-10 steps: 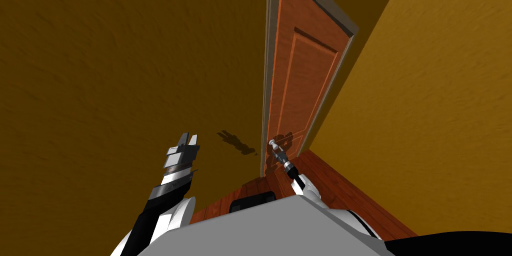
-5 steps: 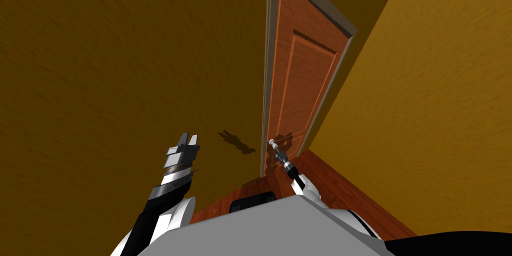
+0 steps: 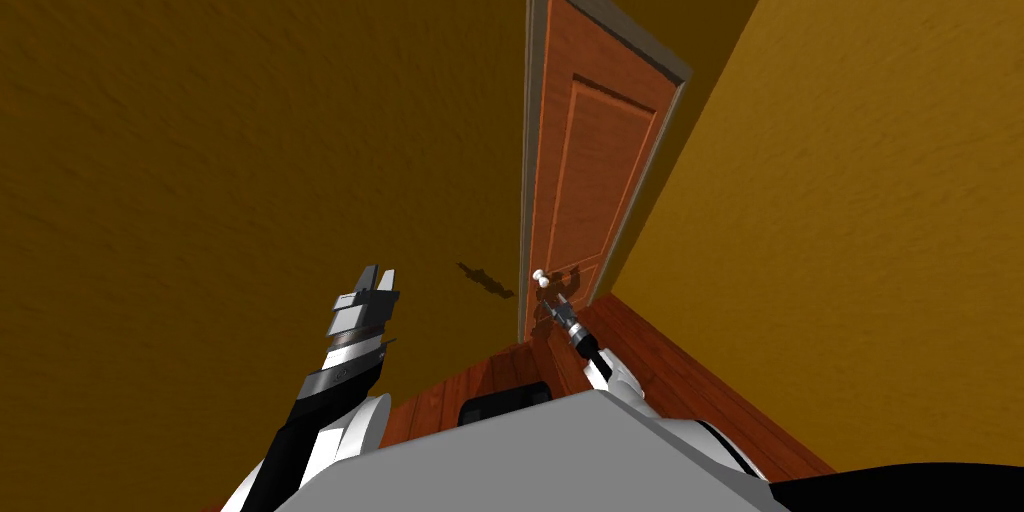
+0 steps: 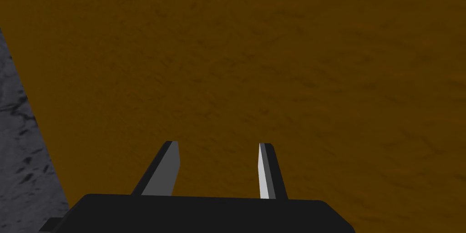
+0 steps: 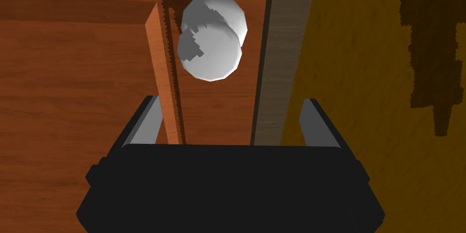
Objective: Pull the door open
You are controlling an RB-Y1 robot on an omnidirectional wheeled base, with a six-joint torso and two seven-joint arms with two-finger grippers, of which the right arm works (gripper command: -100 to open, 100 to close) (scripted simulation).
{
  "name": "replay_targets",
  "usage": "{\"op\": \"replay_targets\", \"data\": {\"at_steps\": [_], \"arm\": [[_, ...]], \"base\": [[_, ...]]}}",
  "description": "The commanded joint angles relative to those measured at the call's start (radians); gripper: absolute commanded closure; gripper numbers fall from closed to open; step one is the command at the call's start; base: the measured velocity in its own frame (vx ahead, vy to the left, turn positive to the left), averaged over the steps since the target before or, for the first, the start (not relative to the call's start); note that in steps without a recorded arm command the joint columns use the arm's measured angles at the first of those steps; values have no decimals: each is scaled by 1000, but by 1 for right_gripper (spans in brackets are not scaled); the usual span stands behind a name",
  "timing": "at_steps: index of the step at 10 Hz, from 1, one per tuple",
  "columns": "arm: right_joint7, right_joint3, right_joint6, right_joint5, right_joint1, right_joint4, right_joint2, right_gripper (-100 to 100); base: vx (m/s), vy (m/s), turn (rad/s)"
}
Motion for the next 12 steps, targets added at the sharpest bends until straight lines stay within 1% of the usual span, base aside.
{"op": "replay_targets", "data": {"at_steps": [1, 2, 3, 5, 8, 10, 11, 12], "arm": [[-8, 6, -6, 5, 5, -4, -7, -100], [-4, 3, -4, 2, 2, 1, -4, -100], [6, 23, 2, -20, 14, -14, -4, -100], [13, 36, 6, -35, 21, -25, -3, -100], [37, 80, 23, -87, 47, -62, -1, -100], [54, 112, 34, -124, 66, -88, 1, -100], [60, 122, 38, -136, 72, -96, 1, -100], [55, 120, 30, -124, 76, -83, 7, -100]], "base": [[-173, -107, -43], [-73, -56, -3], [59, 58, 50], [161, 89, 20], [197, 66, 20], [185, -31, -12], [175, -103, -54], [37, -38, -14]]}}
